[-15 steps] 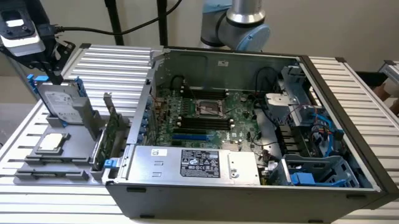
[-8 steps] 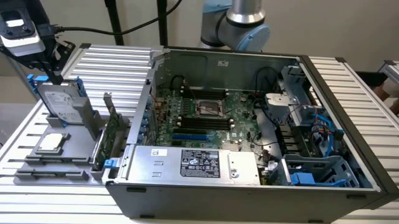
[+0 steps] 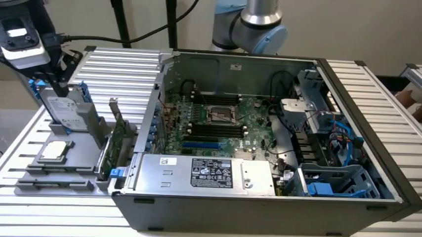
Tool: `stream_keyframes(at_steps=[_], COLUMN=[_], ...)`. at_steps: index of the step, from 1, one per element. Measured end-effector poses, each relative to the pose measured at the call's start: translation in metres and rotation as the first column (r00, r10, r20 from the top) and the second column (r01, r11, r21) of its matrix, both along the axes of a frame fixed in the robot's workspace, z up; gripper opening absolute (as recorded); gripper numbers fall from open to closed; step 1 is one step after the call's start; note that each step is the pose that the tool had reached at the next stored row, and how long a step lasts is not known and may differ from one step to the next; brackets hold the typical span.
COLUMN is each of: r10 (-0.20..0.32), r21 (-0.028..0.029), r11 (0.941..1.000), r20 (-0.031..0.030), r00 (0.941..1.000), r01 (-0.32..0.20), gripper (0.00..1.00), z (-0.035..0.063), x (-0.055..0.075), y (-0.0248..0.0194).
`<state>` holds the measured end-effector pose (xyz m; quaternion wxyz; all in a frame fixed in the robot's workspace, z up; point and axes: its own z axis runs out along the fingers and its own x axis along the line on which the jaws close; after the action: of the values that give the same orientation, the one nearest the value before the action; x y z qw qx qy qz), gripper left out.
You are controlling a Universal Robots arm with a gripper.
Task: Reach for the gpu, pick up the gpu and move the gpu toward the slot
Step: 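Reach for the gpu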
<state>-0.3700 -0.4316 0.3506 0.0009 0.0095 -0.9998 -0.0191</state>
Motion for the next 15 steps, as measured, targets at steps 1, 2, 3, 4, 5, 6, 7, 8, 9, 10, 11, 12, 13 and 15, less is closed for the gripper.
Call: stream_keyframes(at_steps=[1, 2, 3, 4, 5, 6, 7, 8, 9, 10, 11, 12, 13, 15], r10=[0.0, 0.0, 0.0, 0.0, 0.0, 0.0, 0.0, 0.0, 0.0, 0.0, 0.0, 0.0, 0.0, 0.0], r21=[0.0001, 0.0, 0.0, 0.0, 0.0, 0.0, 0.0001, 0.0, 0.0, 0.0001, 0.0002, 0.0001, 0.0, 0.0], r11=[1.0, 1.0, 1.0, 1.0, 1.0, 1.0, 1.0, 1.0, 1.0, 1.0, 1.0, 1.0, 1.0, 1.0], r20=[0.0001, 0.0, 0.0, 0.0, 0.0, 0.0, 0.0, 0.0, 0.0, 0.0001, 0.0002, 0.0001, -0.0001, 0.0], r00=[1.0, 1.0, 1.0, 1.0, 1.0, 1.0, 1.0, 1.0, 1.0, 1.0, 1.0, 1.0, 1.0, 1.0], r01=[0.0, 0.0, 0.0, 0.0, 0.0, 0.0, 0.0, 0.0, 0.0, 0.0, 0.0, 0.0, 0.0, 0.0], gripper=[0.11, 0.11, 0.11, 0.11, 0.11, 0.11, 0.11, 0.11, 0.11, 0.11, 0.11, 0.11, 0.11, 0.11], z=[-0.0001, -0.0001, -0.0001, -0.0002, -0.0002, -0.0003, -0.0004, -0.0006, -0.0009, -0.0015, -0.0024, -0.0032, -0.0039, -0.0057], x=[0.004, 0.008, 0.012, 0.017, 0.021, 0.026, 0.03, 0.035, 0.038, 0.042, 0.046, 0.049, 0.051, 0.057], y=[-0.002, -0.0039, -0.0056, -0.0074, -0.0092, -0.0109, -0.0126, -0.0145, -0.0162, -0.0182, -0.0204, -0.0225, -0.0246, -0.029])
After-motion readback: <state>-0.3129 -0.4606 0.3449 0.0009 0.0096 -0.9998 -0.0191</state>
